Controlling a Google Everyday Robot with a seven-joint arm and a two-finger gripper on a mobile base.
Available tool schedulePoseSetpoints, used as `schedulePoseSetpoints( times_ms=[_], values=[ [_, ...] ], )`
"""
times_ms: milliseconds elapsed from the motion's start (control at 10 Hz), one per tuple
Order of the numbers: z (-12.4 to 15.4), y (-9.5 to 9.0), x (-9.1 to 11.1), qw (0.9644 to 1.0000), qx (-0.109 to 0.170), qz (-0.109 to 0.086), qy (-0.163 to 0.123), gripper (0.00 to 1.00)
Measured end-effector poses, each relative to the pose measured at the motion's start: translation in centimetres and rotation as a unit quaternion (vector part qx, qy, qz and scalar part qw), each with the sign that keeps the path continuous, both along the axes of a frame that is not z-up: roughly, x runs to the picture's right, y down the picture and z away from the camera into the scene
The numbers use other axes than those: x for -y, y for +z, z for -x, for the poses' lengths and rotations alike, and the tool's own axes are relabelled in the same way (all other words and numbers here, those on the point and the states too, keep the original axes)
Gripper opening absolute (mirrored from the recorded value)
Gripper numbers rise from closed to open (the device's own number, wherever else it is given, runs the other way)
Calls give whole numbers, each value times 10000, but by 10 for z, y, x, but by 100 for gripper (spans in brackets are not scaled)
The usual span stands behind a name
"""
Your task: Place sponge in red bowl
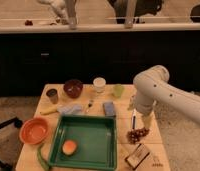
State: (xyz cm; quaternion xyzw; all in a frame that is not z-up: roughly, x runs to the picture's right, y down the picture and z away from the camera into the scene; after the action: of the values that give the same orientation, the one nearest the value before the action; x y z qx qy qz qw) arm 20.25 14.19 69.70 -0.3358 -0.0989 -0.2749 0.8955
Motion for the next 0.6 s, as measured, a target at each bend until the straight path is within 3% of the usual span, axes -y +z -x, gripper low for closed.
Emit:
schedulePoseSetpoints(
  times_ms=[400,600],
  values=[
    [2,0,0,10000,32,-10,-10,80],
    [18,3,4,9983,394,-123,-407,80]
  ],
)
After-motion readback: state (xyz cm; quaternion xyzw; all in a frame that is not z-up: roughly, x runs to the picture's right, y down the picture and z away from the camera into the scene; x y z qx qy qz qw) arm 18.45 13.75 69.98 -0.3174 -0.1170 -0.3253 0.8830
